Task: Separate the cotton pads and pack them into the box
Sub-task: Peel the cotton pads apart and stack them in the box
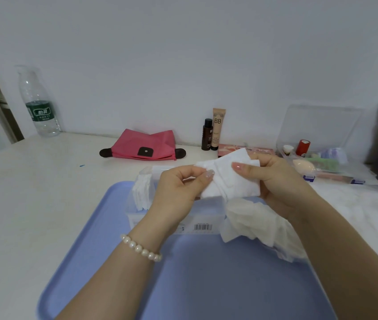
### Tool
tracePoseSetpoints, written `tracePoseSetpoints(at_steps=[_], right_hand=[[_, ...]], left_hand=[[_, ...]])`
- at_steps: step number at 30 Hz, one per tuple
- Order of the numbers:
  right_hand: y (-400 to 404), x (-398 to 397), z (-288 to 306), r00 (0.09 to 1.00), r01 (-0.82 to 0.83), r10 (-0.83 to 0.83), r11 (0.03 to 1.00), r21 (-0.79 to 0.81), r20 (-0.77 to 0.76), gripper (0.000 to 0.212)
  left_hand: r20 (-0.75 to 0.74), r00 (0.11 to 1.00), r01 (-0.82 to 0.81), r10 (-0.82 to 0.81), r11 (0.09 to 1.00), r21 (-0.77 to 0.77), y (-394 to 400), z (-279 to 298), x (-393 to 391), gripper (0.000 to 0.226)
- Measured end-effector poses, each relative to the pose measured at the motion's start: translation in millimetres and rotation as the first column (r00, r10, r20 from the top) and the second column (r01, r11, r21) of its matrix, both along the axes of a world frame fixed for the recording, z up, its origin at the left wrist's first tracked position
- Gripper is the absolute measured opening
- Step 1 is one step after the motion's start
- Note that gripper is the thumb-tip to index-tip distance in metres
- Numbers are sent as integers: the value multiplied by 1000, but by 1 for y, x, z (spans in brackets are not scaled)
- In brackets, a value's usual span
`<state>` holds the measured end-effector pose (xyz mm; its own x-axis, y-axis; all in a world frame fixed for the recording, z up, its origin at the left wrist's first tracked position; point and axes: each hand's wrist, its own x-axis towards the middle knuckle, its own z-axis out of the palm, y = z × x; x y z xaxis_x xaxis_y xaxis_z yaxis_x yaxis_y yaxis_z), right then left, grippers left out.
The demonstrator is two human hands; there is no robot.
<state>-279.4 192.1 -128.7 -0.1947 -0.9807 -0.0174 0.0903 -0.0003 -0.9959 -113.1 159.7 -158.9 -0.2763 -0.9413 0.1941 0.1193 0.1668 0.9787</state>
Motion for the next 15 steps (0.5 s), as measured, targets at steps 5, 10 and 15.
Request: tracePoseSetpoints(at_steps=[5,10,15], right_hand=[[-1,-1,3,988,10,-6,1000,-26,156,38],[-1,9,-2,990,60,-52,996,-62,133,41],[-1,18,-8,980,178,-190,970,-164,-60,18]], left_hand=[[-39,999,-29,30,999,17,-3,-2,1,26],[-23,1000,14,-14,1000,-16,0,-1,0,32],[-63,998,29,-32,998,-51,-2,-3,0,40]])
